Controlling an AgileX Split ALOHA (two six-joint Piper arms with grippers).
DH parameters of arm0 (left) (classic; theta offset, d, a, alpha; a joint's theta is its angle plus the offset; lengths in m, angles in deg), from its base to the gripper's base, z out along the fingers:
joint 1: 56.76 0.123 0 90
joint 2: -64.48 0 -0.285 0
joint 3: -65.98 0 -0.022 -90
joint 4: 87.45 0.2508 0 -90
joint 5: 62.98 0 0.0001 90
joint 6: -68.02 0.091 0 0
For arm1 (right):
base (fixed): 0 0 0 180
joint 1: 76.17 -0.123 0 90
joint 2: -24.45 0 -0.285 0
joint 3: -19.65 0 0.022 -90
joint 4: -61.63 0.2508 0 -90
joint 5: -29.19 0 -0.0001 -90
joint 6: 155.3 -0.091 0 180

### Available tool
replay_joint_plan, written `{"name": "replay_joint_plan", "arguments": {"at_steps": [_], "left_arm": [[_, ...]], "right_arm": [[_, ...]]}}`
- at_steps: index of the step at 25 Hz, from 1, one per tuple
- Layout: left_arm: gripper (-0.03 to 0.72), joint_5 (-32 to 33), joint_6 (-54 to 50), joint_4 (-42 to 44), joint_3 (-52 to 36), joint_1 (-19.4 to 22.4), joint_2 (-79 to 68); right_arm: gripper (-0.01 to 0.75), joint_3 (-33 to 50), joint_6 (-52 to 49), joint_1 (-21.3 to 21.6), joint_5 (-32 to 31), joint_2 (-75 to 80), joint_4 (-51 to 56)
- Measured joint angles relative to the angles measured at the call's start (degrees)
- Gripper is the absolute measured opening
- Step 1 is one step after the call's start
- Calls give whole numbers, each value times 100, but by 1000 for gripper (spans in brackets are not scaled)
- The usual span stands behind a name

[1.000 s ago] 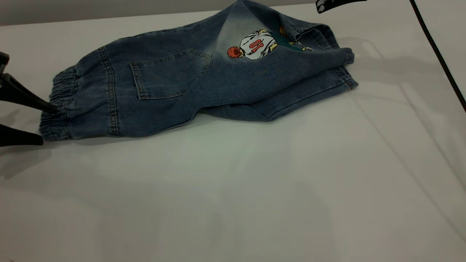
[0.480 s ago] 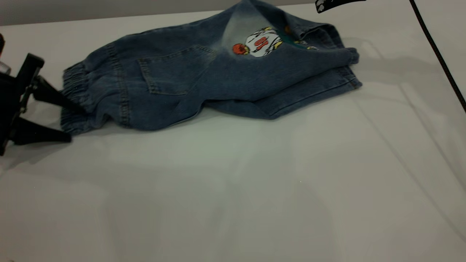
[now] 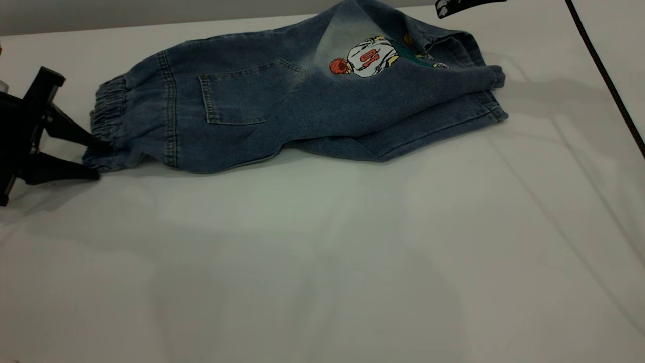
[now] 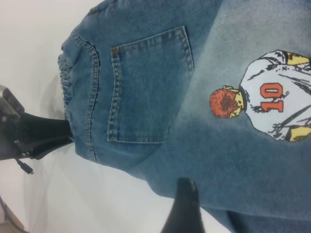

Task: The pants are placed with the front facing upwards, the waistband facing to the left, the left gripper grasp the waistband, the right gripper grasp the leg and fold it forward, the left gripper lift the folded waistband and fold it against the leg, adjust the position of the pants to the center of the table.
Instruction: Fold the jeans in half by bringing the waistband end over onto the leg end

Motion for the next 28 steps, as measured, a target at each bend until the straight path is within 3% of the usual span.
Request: {"name": "replay_joint_plan", "arguments": {"at_steps": [5,9,15,24,28], "left_arm": [[85,-278,220,7,0,-144,0],[85,-310,373,45,5,-206,45],[85,-114,114,781,-4,-211,690],[85,569,-779,2404,-4,-211,2246],[85,824,-877,2682,-4,-239,2920]], "right_arm": [[517,6,-6,-48,-15,0,19],[517,6,-6,-199,-48,6,19],[517,6,0,-689,41,119,104],[515,11,281,-1537,789,316,532],[515,11,282,-1936,1196,316,519]]}}
